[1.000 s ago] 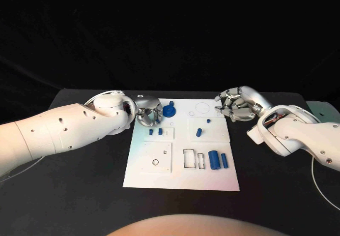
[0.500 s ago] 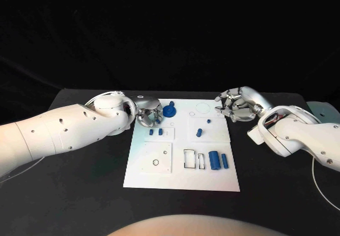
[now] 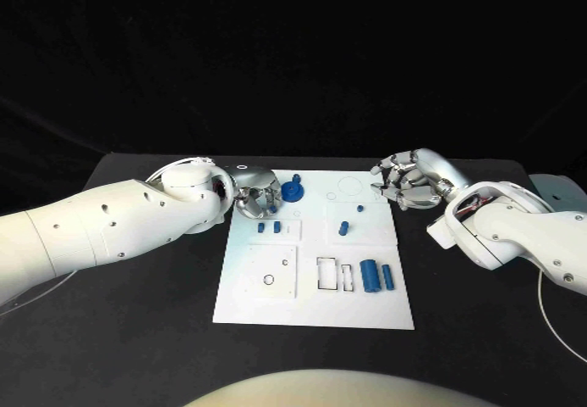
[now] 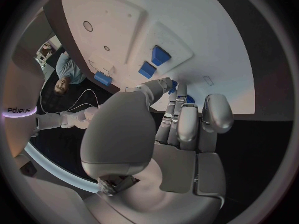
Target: Assemble the parts on the task board
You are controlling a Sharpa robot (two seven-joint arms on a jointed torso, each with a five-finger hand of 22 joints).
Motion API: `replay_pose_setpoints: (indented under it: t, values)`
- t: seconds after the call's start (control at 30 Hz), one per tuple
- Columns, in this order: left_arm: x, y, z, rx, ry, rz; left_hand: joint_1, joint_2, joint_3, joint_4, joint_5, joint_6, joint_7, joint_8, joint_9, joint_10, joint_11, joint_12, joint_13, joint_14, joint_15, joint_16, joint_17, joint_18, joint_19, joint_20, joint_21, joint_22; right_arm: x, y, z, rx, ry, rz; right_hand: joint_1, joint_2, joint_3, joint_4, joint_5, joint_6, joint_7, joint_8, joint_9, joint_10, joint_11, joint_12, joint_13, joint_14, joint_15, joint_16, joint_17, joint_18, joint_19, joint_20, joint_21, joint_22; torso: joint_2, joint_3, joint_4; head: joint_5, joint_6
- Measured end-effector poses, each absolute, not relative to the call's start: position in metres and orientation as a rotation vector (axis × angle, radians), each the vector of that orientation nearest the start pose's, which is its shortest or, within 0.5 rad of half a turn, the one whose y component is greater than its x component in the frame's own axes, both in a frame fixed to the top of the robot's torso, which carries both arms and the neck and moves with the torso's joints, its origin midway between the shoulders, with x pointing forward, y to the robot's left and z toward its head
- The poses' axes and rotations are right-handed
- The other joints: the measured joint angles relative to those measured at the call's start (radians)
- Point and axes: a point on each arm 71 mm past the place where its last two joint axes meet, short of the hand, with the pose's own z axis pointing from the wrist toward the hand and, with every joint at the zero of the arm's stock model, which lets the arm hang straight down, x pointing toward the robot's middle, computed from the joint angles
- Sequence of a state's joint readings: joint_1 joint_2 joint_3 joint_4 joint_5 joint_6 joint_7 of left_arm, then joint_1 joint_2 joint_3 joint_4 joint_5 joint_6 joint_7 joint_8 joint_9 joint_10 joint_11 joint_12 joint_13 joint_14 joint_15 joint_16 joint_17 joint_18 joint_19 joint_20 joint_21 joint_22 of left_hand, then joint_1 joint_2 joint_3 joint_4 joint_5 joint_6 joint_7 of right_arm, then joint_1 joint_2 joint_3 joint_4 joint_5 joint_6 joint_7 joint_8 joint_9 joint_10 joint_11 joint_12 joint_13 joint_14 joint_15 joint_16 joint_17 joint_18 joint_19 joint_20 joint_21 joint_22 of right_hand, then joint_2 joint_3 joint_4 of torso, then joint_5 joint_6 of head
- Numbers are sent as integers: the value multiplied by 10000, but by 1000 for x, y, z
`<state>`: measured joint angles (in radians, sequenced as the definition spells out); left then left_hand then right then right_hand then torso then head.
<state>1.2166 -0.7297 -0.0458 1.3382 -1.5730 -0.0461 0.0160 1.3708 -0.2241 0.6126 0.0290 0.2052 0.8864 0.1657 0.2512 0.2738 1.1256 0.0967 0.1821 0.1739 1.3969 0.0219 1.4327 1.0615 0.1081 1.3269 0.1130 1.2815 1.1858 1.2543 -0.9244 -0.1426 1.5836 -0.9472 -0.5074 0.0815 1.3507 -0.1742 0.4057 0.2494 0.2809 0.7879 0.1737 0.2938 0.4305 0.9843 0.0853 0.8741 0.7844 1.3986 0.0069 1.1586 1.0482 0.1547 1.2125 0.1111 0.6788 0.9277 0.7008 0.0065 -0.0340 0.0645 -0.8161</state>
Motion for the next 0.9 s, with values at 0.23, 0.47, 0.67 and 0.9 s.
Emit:
replay_pose_setpoints:
  t: [0.23, 0.47, 0.67, 0.9]
  values:
    - [512, 188, -205, 4214, 18499, -5879, -67, -67, -29, 29, 0, -36, 36, -73, -22, -127, 56, -104, -13, -36, 35, -24, -101, 0, -53, 11, -86, -82, 472, -229, -181, 2811, 15925, 9106, -1, -1, 0, 0, 0, -1, 0, 0, 0, 2, 2, -46, -70, 0, 0, -72, -45, 0, 0, 0, -149, -100, 1, 1, 0, -7, 5]
    - [512, 191, -205, 4151, 18502, -5831, -131, -132, -70, 70, 0, -327, 33, -271, -87, -473, 139, -260, -27, -142, 142, -91, -302, 0, -158, 85, -177, -191, 472, -230, -181, 2810, 15927, 9077, -80, -139, 189, 20, 0, -17, 15, 125, -48, -42, 18, -1385, -1280, 0, 0, -367, -35, -1, 96, -28, -595, -395, 2, -4, -3, -12, 11]
    - [509, 197, -208, 3998, 18476, -5817, -170, -170, -97, 97, 0, -394, 73, -313, -98, -688, 217, -313, -46, -252, 166, -152, -541, 0, -203, 131, -277, -307, 473, -232, -182, 2784, 15957, 8992, 18, -257, 424, -89, -239, 40, -42, 156, -140, -43, 23, -2977, -2645, 0, 0, -442, 143, -2, 257, -39, -699, -452, 3, -11, -8, -35, 11]
    - [510, 214, -201, 2912, 18210, -6221, -237, -237, -197, 197, 0, -447, 127, -367, -98, -946, 260, -364, -66, -515, 221, -348, -1042, 0, -557, 195, -678, -767, 475, -234, -183, 2492, 16117, 8745, 411, -359, 901, -565, -1238, 516, -37, -80, -384, -130, 245, -4957, -4244, 417, 131, 61, 835, -1, 904, 34, 545, 549, 8, -3, -13, -73, 67]
